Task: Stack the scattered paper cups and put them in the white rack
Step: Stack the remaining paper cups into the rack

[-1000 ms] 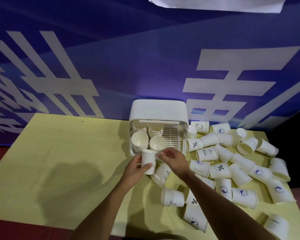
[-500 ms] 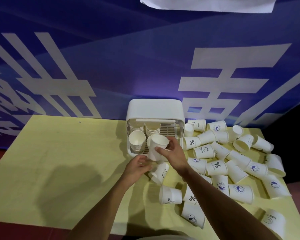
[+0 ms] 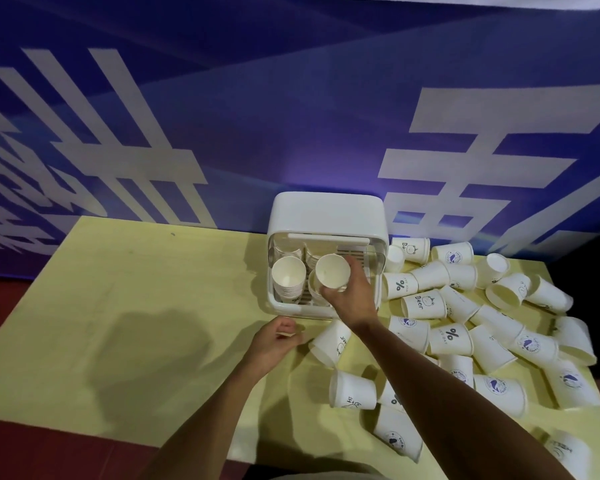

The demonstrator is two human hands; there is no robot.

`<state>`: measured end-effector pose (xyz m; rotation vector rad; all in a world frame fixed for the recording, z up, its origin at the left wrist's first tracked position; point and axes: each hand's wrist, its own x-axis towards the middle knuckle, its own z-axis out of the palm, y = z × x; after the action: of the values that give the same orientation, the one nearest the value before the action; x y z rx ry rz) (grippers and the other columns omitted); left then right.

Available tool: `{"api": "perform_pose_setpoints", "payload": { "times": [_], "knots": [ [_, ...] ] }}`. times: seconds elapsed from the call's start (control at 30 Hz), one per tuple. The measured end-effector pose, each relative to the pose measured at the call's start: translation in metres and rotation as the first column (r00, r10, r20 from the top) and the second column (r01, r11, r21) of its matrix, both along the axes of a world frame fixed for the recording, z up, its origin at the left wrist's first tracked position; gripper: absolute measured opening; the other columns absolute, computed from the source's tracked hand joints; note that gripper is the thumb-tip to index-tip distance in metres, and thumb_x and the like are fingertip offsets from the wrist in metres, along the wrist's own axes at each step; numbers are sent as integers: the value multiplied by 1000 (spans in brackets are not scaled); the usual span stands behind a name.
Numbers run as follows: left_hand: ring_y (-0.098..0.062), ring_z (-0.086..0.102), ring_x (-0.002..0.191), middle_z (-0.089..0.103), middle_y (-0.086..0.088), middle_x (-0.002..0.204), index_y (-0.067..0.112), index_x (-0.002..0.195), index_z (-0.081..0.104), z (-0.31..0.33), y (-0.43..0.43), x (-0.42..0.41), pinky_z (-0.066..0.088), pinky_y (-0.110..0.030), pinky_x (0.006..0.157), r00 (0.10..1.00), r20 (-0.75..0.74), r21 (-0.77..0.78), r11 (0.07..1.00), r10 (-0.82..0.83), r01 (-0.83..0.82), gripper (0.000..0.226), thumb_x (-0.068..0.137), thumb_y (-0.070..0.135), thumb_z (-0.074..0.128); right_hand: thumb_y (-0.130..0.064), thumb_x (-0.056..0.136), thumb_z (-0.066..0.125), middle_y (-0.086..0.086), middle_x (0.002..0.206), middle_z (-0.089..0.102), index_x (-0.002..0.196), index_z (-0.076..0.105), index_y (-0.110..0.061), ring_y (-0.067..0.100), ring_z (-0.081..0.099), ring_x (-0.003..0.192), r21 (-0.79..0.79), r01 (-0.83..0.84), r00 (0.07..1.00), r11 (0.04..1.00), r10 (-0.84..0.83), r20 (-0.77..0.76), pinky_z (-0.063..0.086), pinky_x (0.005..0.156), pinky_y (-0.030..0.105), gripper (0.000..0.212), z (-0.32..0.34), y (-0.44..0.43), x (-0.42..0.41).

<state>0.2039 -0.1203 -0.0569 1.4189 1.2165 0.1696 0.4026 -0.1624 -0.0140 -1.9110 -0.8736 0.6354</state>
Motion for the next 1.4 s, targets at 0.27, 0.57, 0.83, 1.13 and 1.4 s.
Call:
{"api": "perform_pose_setpoints", "payload": {
  "times": [0.27,0.57,0.83,1.13,1.4],
  "knots": [
    [-12,62,105,63,0,117,21,115,62,-14,-6,5,49,-25,90,997,-69,-23,999,-38,37,39,81,32,79,-35,79,81,5,143,51,146,38,-15,23,51,126,-176,-37,998,984,44,36,47,104,47,81,-21,-31,9],
    [-15,61,102,62,4,114,18,121,53,-25,-34,36,51,-34,89,972,-187,22,989,-142,149,67,68,44,84,-37,74,83,-5,122,58,135,52,-20,11,57,107,-323,-152,988,934,148,-37,49,88,27,70,-43,-107,-6],
    [-28,60,111,58,-8,125,16,137,44,-29,-51,52,53,-47,93,968,-231,31,993,-100,110,81,70,38,83,-34,68,88,0,134,58,141,48,-21,11,55,118,-402,-359,933,842,337,-127,45,94,23,85,-49,-131,-18],
    [-30,54,119,56,-9,130,14,139,42,-39,-53,57,47,-46,100,956,-281,83,990,-86,114,87,69,43,84,-41,71,83,2,129,56,137,51,-20,21,54,116,-522,-433,845,735,532,48,42,89,31,77,-62,-139,-19],
    [-25,55,113,52,-9,131,15,140,41,-32,-47,42,49,-36,94,972,-232,111,993,-16,43,81,72,34,80,-36,73,80,2,124,62,135,51,-20,22,58,110,-536,-442,781,719,603,164,44,85,30,70,-72,-137,-20]
  ]
}}
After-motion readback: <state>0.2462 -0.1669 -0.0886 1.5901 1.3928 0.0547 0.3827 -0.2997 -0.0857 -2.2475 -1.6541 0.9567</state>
